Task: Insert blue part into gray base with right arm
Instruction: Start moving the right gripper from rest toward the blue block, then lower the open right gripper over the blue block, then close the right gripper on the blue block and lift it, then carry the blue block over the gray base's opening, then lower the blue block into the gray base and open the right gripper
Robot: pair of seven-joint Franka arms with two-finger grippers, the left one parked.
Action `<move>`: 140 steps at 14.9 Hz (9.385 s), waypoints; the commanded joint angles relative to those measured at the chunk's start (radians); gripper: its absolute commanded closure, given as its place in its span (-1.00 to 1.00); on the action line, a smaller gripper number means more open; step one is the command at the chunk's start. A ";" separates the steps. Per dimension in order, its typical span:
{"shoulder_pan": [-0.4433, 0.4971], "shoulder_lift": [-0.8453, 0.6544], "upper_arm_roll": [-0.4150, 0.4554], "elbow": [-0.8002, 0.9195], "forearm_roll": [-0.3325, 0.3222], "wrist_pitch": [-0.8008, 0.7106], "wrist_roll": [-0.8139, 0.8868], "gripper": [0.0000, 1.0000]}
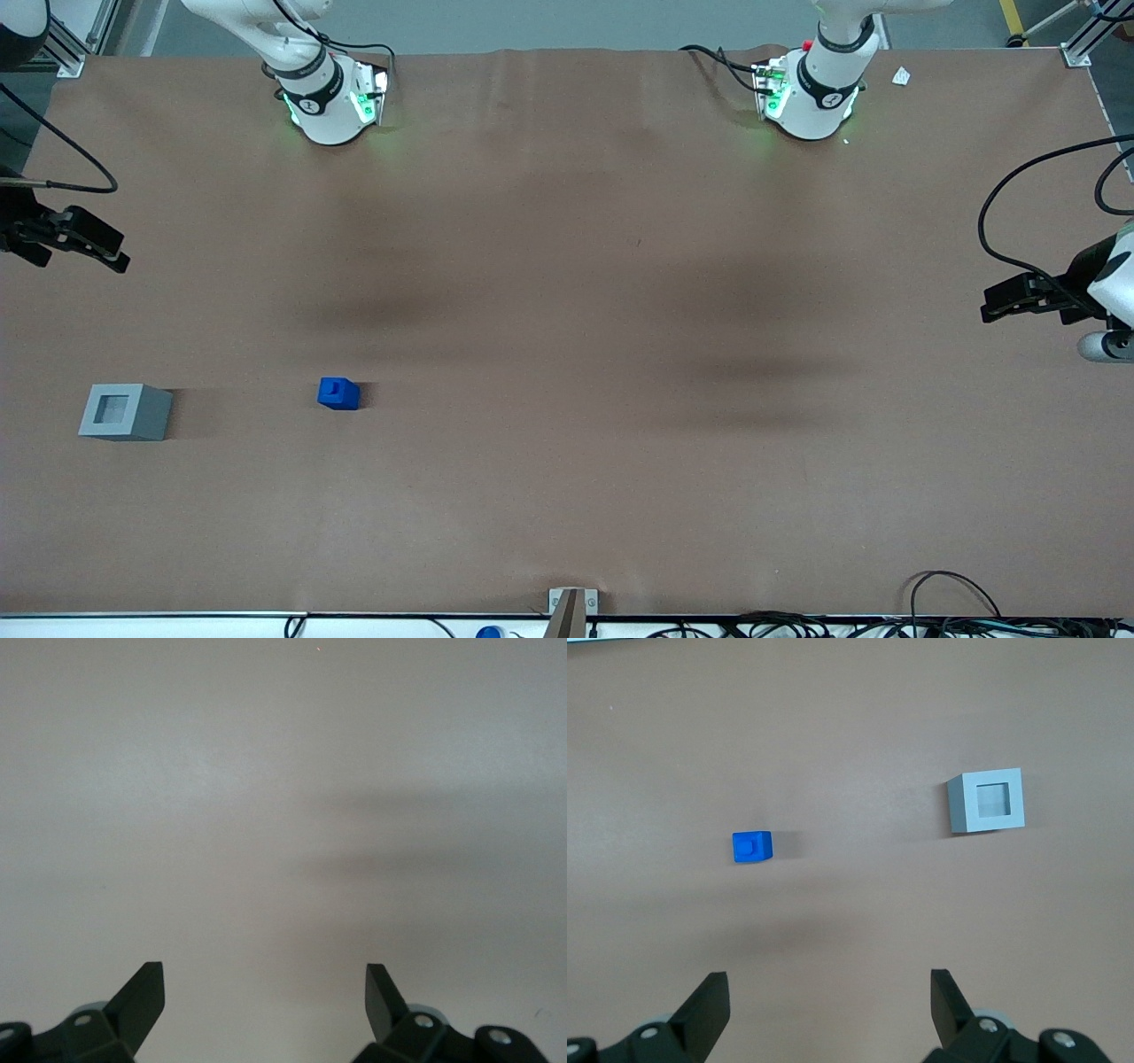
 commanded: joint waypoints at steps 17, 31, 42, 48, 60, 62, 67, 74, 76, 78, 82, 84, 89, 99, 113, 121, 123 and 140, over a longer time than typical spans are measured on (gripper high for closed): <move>0.058 0.114 0.012 -0.035 0.004 0.086 0.040 -1.00; 0.157 0.462 0.009 -0.035 0.086 0.435 0.143 -1.00; 0.182 0.582 0.010 -0.156 0.085 0.658 0.146 -1.00; 0.183 0.591 0.010 -0.175 0.085 0.661 0.148 -0.85; 0.171 0.571 0.004 -0.104 0.084 0.579 0.145 0.47; 0.150 0.550 0.003 -0.067 0.081 0.540 0.143 0.51; 0.046 0.516 0.004 0.017 0.073 0.445 0.125 0.53; -0.096 0.510 0.004 0.089 0.073 0.387 -0.030 0.54; -0.139 0.510 0.004 0.089 0.073 0.387 -0.097 0.54; -0.174 0.513 0.004 0.091 0.072 0.390 -0.148 0.54; -0.225 0.516 0.003 0.105 0.069 0.388 -0.239 0.54; -0.248 0.517 0.003 0.105 0.067 0.388 -0.278 0.54; -0.294 0.552 0.003 0.141 0.044 0.390 -0.369 0.54; -0.337 0.626 0.004 0.197 0.041 0.396 -0.443 0.56; -0.357 0.684 0.004 0.249 0.056 0.387 -0.409 0.62; -0.357 0.698 0.004 0.246 0.072 0.388 -0.404 0.62; -0.357 0.698 0.004 0.246 0.072 0.388 -0.404 0.62; -0.358 0.712 0.004 0.240 0.064 0.397 -0.414 0.61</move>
